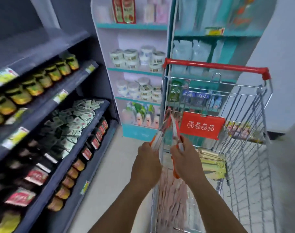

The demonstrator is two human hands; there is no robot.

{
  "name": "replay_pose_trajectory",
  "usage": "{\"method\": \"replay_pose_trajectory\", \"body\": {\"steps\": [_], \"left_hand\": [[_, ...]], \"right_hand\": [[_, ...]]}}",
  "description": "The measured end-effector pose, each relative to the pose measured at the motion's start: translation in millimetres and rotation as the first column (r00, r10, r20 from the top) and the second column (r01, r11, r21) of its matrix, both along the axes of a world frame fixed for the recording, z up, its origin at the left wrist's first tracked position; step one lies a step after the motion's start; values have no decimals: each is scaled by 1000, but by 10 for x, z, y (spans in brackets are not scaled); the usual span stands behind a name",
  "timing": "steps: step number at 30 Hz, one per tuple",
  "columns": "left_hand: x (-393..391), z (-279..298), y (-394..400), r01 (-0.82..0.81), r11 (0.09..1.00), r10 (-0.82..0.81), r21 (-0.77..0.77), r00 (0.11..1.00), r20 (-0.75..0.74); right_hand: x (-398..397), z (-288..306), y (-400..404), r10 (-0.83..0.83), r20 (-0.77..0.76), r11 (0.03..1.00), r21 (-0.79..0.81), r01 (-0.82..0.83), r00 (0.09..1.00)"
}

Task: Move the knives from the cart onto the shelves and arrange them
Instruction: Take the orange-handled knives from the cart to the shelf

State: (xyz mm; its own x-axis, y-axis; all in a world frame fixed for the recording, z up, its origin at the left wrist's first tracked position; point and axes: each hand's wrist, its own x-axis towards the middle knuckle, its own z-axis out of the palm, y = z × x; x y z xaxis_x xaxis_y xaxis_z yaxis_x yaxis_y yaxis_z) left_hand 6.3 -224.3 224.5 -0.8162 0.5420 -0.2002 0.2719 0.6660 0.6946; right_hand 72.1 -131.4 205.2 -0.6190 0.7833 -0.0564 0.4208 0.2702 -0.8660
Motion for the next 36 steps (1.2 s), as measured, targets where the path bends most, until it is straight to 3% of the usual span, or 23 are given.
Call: {"method": "replay_pose_trajectory", "body": {"steps": [4, 9, 14, 19, 28, 32, 36], "left_hand": [[-71, 185, -326, -103, 990, 85, -96, 981, -174], [-55, 485, -850, -276, 949, 233, -153, 939, -253], [-30, 677, -1543, -391, 878, 244, -275, 861, -446], [54, 887, -2388, -591, 780, 467, -205, 768, -438], [77, 1180, -4149, -882, 471, 774, -2, 415, -479], [86, 1282, -4925, -933, 332, 858, 139, 237, -456], [126, 1433, -5588, -959, 235, 872, 160, 135, -470]], "right_hand": [[-144, 287, -229, 141, -10, 988, 62, -140, 990], [-393, 523, -625, 326, 30, 941, 87, -327, 945], [-593, 819, -1133, 520, 60, 839, 150, -523, 852], [-856, 1023, -1924, 699, 79, 685, 210, -698, 710], [-1337, 1406, -3858, 939, 56, 304, 328, -894, 340], [-1463, 1615, -4737, 973, 23, 204, 365, -908, 228], [-1517, 1780, -5513, 992, 7, 113, 386, -916, 126]]}}
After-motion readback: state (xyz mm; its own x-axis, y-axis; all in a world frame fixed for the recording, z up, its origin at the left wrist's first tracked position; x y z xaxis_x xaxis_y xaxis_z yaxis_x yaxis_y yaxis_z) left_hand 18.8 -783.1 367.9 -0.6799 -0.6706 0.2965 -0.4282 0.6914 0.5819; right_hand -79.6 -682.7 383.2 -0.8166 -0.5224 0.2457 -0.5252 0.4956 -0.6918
